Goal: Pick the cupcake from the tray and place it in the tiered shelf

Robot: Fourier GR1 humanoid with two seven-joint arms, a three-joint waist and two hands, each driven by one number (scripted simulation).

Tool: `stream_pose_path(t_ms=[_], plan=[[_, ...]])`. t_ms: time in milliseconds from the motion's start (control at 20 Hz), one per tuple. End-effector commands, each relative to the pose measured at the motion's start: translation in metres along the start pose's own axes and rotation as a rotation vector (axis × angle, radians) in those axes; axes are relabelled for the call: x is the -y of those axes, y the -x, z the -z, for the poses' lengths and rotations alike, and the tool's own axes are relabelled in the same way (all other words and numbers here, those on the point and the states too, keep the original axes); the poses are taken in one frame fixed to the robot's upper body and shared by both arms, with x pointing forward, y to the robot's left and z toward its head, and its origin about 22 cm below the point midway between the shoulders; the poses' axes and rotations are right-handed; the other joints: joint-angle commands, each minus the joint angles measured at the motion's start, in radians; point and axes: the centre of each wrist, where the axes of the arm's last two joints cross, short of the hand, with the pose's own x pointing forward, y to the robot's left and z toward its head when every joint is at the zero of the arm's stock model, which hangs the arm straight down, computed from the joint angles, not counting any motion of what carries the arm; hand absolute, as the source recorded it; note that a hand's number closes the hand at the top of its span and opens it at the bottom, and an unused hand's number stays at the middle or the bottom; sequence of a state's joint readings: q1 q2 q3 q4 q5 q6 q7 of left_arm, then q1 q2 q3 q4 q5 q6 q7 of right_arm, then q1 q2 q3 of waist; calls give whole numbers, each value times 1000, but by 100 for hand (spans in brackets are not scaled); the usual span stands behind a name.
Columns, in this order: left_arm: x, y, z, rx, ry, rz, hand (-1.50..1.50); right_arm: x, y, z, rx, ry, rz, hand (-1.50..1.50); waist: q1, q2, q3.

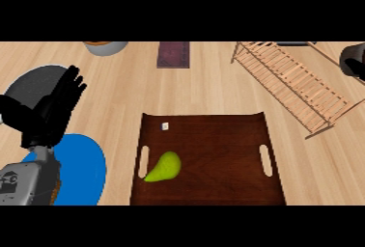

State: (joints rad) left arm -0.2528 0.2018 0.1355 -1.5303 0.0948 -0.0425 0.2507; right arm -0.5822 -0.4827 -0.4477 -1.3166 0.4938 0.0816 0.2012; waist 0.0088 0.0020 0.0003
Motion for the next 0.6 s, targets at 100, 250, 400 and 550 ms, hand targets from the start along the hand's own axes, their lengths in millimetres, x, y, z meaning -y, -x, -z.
stream_pose_path(t_ms=[100,250,400,550], plan=[[-4,-10,-1,10,-6,3,0,15,20,25,33,120,78,-150,5,1,0],[23,12,-11,0,-14,-13,0,16,28,25,71,174,112,-150,2,0,0],[7,15,-3,6,-1,-7,0,26,43,29,110,205,162,-150,-1,1,0],[-1,8,9,1,-7,4,0,36,44,37,70,136,175,-150,-4,0,0]])
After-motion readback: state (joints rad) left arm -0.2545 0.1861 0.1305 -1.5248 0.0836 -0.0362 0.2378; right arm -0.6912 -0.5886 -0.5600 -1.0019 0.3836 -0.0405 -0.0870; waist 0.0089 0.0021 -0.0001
